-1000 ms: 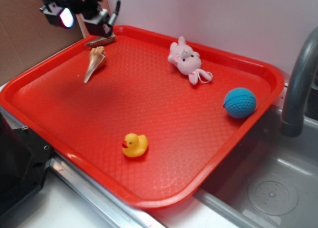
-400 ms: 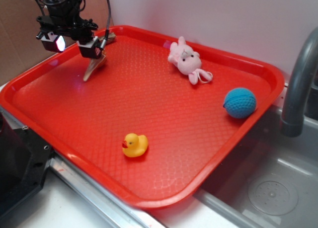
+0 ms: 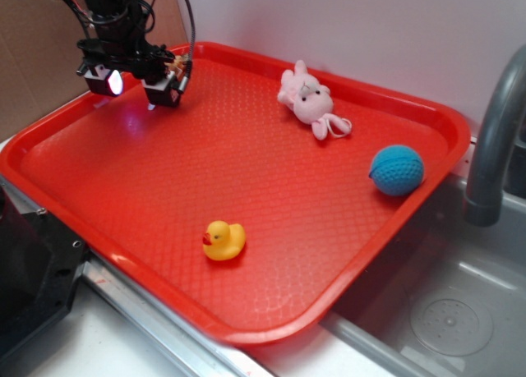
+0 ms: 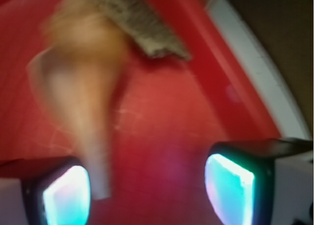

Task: Grab the shell.

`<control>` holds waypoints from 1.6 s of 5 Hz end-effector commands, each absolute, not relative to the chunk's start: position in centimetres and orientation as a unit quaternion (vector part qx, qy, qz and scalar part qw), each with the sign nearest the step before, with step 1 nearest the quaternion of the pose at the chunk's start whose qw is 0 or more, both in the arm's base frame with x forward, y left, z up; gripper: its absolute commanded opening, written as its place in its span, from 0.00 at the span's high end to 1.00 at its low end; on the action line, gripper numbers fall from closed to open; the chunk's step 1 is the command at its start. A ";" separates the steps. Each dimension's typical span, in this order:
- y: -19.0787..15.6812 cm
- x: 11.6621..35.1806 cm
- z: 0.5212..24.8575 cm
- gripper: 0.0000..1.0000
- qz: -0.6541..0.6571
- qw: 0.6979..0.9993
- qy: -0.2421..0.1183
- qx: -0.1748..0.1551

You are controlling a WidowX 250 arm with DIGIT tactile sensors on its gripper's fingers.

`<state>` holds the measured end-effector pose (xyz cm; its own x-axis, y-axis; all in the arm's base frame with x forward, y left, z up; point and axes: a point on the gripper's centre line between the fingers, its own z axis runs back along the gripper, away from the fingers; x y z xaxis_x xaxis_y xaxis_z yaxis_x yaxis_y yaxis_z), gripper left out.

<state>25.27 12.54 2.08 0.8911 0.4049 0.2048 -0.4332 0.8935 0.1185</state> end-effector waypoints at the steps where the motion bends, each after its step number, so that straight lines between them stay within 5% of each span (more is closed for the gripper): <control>1: 11.4 25.6 2.1 1.00 0.170 0.979 -0.089 0.069; 3: 9.6 24.1 6.2 1.00 0.124 0.990 -0.057 0.046; 5: 3.1 20.8 14.2 1.00 0.057 0.996 -0.067 0.025; 6: 1.3 20.1 15.3 1.00 0.040 0.996 -0.080 0.024; 7: 3.9 21.0 14.2 0.00 0.084 0.990 -0.098 0.053; 8: 8.2 22.6 12.7 0.00 0.139 0.979 -0.128 0.079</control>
<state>22.86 7.28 11.75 0.9386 0.2491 0.2389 -0.2830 0.9516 0.1197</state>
